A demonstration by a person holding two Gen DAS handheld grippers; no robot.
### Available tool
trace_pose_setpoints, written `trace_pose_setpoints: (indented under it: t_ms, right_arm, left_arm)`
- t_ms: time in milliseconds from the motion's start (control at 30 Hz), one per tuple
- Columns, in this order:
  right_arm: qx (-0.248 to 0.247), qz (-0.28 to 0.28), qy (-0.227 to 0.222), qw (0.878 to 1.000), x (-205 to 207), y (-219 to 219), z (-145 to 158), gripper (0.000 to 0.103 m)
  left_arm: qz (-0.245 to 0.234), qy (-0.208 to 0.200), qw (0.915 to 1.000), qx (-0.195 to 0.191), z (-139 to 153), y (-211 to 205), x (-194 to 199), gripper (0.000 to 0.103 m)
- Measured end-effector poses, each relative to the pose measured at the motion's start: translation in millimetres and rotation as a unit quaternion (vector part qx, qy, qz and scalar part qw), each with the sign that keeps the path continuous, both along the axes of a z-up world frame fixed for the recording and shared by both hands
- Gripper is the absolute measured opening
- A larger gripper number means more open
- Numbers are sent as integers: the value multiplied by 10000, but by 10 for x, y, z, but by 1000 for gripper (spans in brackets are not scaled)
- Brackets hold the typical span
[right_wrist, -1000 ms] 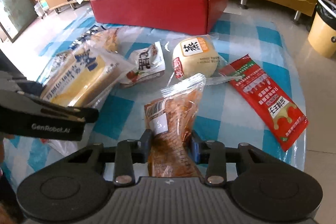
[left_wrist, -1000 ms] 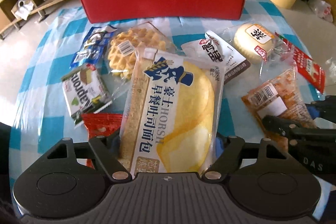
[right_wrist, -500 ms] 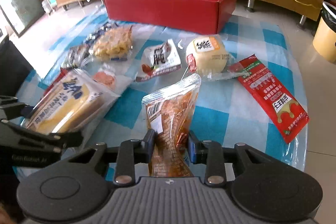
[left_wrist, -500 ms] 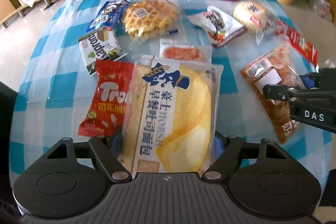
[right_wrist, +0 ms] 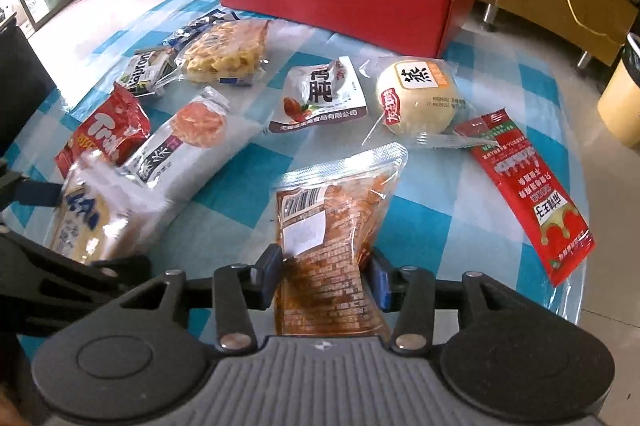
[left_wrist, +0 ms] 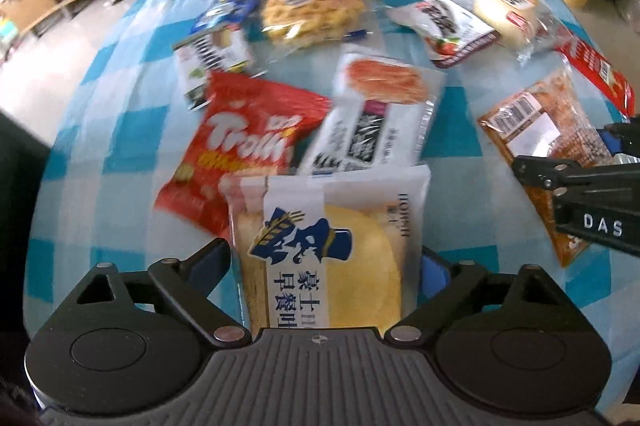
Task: Organize snacks
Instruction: 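Lift the bread bag with left tool while right tool lifts the spicy-strip bag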
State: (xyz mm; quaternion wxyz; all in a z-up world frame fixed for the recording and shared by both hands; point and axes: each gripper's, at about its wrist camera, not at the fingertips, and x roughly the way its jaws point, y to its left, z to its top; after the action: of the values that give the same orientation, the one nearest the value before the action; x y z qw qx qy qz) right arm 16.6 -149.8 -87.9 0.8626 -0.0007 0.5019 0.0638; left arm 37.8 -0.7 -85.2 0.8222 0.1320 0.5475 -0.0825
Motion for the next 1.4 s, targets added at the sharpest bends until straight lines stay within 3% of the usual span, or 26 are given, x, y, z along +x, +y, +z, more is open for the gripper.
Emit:
trace_pose_setpoints:
  t_ms: [233, 400, 567, 600, 667, 733, 1033, 1400]
  right_arm:
    - [-76, 52, 2, 10000, -16, 41, -4, 46]
    - [-86, 42, -18, 10000, -19, 47, -6, 46]
    - [-152, 100, -35, 9998, -29, 65, 6, 43]
    - [-188, 126, -60, 9997, -39, 76, 17, 39]
    - [-112, 151, -68, 9998, -57, 70, 36, 37]
    - [-72, 145, -72, 9998, -68, 53, 53, 35]
    - [204, 21, -174, 9996, -100, -47, 178, 28]
    - [705, -304, -625, 9951, -90, -232, 548, 28]
  left_arm:
    - [153, -186, 9996, -155, 164, 140, -186, 103]
    - [504, 143, 9981, -317, 85, 223, -211, 103]
    - [564, 446, 9974, -87, -119, 179, -311, 101]
    - [633, 404, 9970, -181, -115, 198, -339, 99]
    - [650, 412, 9966, -311, -70, 215, -354, 81]
    - [684, 326, 9966, -327, 0, 216, -374, 79]
    - [709, 24, 9971, -272, 187, 218, -406, 76]
    - [556, -253, 9948, -815, 539, 156, -169, 76]
